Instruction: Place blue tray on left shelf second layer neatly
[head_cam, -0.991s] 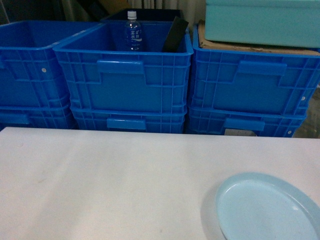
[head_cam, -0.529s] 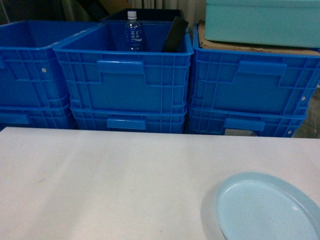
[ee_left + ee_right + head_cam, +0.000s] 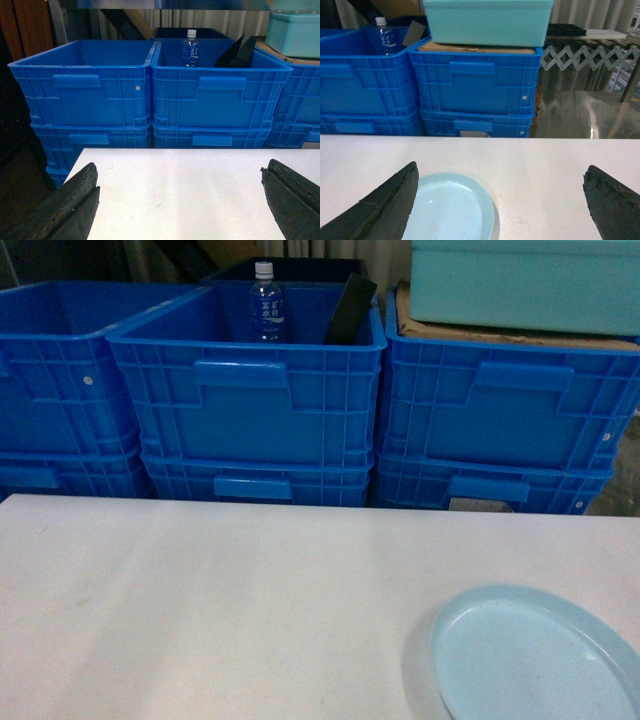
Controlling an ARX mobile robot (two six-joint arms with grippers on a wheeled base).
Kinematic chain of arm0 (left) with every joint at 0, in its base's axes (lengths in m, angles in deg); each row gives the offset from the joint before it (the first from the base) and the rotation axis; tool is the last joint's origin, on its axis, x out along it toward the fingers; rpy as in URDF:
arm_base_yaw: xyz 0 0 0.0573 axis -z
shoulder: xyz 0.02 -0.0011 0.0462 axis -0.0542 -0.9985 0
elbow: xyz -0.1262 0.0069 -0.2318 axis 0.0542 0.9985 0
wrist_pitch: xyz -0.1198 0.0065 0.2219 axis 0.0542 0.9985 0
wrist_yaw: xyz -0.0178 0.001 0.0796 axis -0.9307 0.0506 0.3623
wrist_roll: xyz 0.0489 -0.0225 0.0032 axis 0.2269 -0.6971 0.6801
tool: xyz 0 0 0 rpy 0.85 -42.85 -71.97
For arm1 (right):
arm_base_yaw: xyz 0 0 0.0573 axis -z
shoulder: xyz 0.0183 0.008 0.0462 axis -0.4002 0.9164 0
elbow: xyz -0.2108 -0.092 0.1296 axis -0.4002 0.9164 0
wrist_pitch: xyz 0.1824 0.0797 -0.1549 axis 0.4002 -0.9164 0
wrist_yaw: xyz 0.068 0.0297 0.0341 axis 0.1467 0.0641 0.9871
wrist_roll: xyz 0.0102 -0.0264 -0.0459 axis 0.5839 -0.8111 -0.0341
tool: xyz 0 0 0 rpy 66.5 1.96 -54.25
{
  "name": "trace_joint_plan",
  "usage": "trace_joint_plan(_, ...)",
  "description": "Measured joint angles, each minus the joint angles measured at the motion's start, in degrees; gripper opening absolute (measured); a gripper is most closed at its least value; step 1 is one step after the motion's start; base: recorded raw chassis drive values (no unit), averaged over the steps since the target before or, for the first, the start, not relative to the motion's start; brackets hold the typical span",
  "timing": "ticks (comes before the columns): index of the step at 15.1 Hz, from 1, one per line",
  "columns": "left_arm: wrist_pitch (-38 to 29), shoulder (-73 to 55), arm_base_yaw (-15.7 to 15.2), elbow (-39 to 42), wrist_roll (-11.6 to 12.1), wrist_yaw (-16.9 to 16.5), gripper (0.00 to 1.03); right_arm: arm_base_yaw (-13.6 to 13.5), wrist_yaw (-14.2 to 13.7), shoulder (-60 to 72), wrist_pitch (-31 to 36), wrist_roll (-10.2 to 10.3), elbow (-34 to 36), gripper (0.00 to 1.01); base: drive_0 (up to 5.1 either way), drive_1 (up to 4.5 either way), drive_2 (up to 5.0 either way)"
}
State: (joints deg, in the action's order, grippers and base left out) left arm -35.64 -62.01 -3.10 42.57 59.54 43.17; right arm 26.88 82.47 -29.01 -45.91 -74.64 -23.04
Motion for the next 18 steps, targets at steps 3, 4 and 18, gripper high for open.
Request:
trace_joint_plan(3, 0.0, 0.0, 0.0, 0.0, 0.0, 0.0, 0.98, 4.46, 12.5, 26.49, 20.22, 5.66, -5.16, 0.98, 0.0, 0.0, 0.0)
trace_joint_plan(4, 0.02, 0.0, 0.0, 0.0, 0.02, -0.02, 0.98, 3.48, 17.44, 39.39, 23.65, 8.52, -12.11, 0.98, 0.0, 0.0, 0.0)
trace_joint_plan(18, 0.0, 0.0, 0.0, 0.0, 0.02, 0.0, 0.98, 12.39, 28.5, 107.6, 21.62, 11.3, -31.32, 0.98, 0.0, 0.0, 0.0)
